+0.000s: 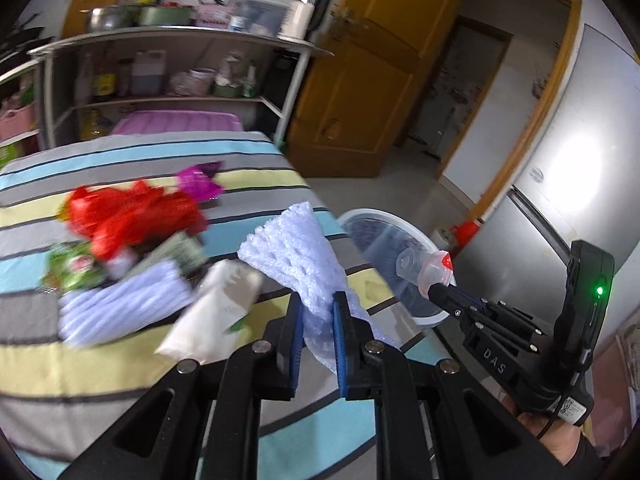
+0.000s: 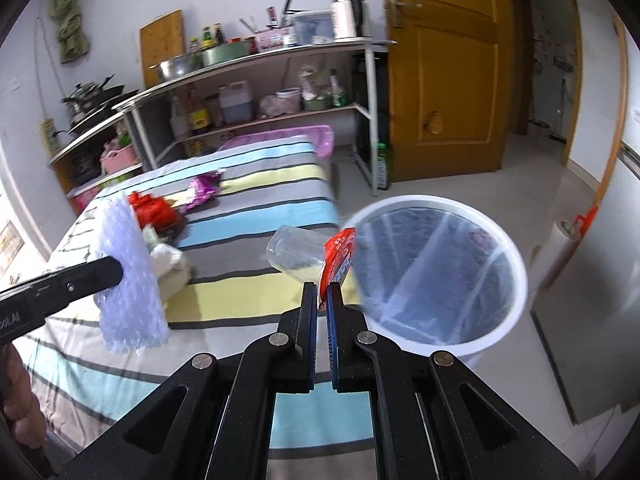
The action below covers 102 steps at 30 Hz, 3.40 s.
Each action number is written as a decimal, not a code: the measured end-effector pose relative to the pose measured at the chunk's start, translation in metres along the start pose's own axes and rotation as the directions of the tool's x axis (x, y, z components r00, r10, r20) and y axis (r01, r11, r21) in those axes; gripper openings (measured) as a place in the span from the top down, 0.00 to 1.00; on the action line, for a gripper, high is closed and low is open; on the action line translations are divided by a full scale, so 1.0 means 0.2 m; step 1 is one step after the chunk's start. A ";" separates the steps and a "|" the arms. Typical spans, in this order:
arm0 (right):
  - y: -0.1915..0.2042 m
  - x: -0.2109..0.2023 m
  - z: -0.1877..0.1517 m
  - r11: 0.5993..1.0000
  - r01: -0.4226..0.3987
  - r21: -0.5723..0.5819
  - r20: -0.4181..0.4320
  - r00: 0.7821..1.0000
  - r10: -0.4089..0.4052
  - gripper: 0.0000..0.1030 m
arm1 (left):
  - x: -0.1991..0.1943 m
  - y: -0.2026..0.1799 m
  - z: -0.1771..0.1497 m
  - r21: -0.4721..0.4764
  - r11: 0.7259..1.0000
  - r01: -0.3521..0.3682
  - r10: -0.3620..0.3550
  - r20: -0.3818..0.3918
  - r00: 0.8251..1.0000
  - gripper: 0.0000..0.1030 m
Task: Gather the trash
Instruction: 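Carry the cup and foam net to the wastebasket and open both grippers, then grasp the white paper bag with the right gripper while the left gripper grasps the second foam net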
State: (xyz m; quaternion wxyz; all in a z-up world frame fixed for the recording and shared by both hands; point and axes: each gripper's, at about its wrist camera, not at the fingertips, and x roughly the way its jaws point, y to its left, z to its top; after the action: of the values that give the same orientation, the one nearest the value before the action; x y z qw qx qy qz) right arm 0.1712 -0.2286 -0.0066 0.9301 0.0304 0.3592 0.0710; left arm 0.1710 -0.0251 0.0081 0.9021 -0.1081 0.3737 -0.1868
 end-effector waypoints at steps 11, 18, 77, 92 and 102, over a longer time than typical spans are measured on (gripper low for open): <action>-0.32 0.12 0.04 0.994 0.079 0.077 -0.036 0.996 -0.076 0.95 | 0.40 -0.28 0.19 0.074 0.992 0.105 -0.099 -0.090 0.991 0.85; -0.50 0.29 0.01 0.987 0.092 0.133 -0.113 0.991 -0.077 0.95 | 0.64 -0.37 0.22 0.081 0.987 0.136 -0.120 -0.176 0.977 0.83; 0.59 0.14 -0.01 0.949 -0.309 0.064 -0.109 0.943 0.315 0.48 | -0.27 0.65 -0.09 -0.046 0.977 -0.209 0.212 0.085 0.974 0.46; 0.72 0.37 0.00 0.961 -0.246 0.125 -0.214 0.939 0.269 0.48 | -0.16 0.71 -0.07 0.059 0.987 -0.147 0.145 0.030 0.989 0.42; 0.67 0.33 -0.01 0.970 -0.230 0.076 -0.205 0.949 0.241 0.75 | -0.04 0.60 -0.07 0.194 0.979 -0.064 0.077 -0.062 0.995 0.39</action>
State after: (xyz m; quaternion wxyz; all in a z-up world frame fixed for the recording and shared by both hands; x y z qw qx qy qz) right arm 0.2034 -0.0867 -0.0369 0.8701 0.0889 0.4520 0.1752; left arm 0.1868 0.0869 -0.0357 0.9009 -0.0009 0.3886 -0.1934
